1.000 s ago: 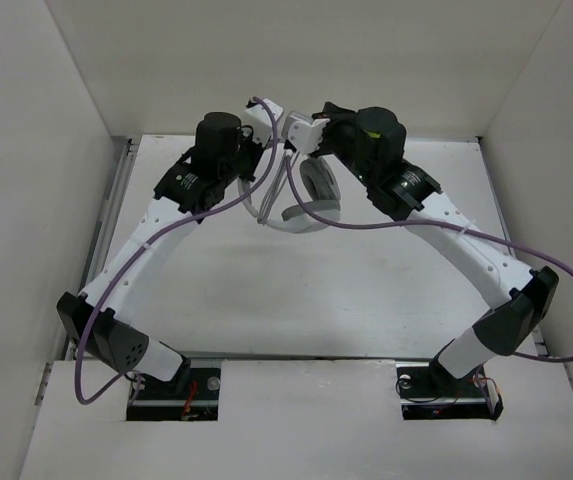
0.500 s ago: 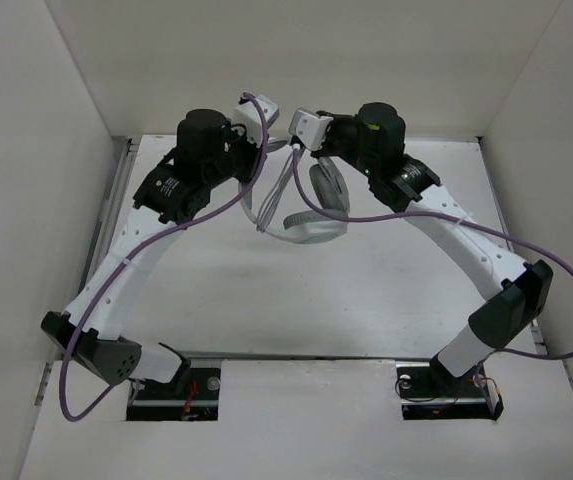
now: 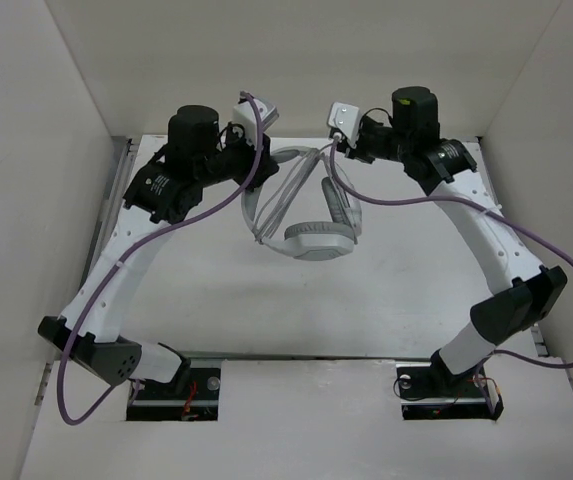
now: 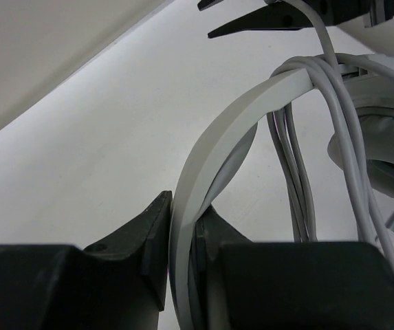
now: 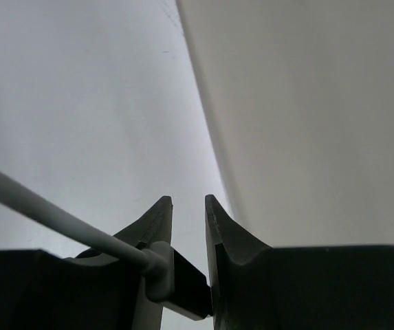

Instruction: Wrap the headphones

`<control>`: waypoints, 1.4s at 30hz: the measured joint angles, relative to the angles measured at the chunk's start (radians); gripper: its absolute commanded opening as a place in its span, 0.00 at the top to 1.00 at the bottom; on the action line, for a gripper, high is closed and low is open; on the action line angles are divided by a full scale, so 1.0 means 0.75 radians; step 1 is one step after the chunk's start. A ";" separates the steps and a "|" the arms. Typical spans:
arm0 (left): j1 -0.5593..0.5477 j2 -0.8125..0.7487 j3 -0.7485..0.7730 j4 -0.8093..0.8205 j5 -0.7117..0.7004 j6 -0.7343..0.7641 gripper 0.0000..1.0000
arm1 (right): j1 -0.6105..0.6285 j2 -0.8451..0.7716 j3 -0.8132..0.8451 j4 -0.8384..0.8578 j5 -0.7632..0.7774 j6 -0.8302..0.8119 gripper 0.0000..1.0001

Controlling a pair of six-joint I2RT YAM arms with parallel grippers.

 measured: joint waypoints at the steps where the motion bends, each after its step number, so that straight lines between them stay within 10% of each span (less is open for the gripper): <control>1: 0.005 0.000 0.008 -0.010 0.029 -0.009 0.99 | -0.023 0.000 0.014 -0.043 -0.045 0.002 0.68; 26: 0.160 0.003 -0.003 0.012 0.256 -0.249 0.99 | -0.381 -0.155 -0.187 -0.278 -0.787 0.293 0.61; 42: 0.143 0.152 -0.502 0.468 -0.218 -0.282 0.99 | -0.451 -0.528 -0.857 0.503 -0.611 0.856 0.58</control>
